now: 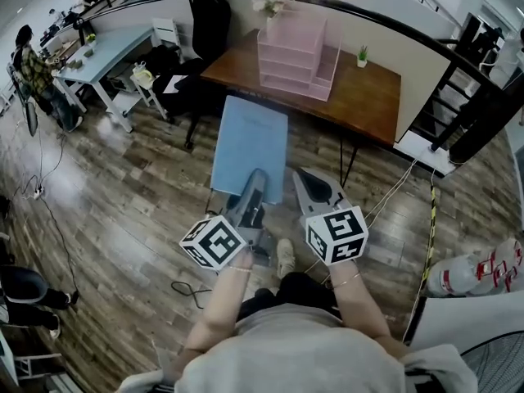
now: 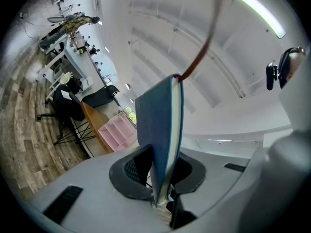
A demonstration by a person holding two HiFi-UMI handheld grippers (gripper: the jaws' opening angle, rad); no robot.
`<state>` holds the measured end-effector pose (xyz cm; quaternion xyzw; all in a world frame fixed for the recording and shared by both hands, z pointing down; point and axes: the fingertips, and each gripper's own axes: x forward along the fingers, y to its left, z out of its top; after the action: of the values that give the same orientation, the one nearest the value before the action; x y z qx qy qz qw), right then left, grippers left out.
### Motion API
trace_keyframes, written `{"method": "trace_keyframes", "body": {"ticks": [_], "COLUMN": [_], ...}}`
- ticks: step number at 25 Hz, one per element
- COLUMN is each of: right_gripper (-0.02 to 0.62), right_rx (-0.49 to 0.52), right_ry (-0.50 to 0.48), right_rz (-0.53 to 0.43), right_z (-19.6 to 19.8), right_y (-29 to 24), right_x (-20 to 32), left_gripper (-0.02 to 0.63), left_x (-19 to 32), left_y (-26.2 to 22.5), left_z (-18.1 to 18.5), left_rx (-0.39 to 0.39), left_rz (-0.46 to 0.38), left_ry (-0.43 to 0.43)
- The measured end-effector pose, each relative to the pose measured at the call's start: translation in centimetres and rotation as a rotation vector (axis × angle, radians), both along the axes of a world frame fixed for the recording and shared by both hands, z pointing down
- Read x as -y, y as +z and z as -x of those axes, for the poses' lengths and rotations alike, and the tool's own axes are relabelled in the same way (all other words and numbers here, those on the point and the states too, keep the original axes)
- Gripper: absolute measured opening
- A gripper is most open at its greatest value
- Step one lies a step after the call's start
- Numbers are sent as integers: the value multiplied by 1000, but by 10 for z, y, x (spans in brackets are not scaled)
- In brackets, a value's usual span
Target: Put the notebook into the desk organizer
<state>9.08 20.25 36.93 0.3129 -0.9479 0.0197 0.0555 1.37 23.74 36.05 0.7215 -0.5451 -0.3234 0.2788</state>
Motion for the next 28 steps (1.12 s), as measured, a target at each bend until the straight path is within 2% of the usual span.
{"method": "trace_keyframes", "body": {"ticks": [6,14,19,22,28], "right_gripper": [8,9,9,9,9], "right_rx": [11,33,38,32,34], "right_ry": [-15,-36,-58,-66,-76], "right_rz": [12,-14,-28,-23,-6], "right_z": [19,45,52,52,57], "right_y": [7,-12,-15,-14,-11], "right_x": [60,152,198,222,247], "left_gripper": [69,71,70,69,69], "left_x": [54,139,186,208,236], "left_y": [1,-7,-10,-9,-2], "left_z": [15,42,49,50,57], "left_rx": [2,-9,-17,-34,-43], "left_rz": [5,7,-29,-36,4], "left_ry": [-2,-37,-56,-65,-70]}}
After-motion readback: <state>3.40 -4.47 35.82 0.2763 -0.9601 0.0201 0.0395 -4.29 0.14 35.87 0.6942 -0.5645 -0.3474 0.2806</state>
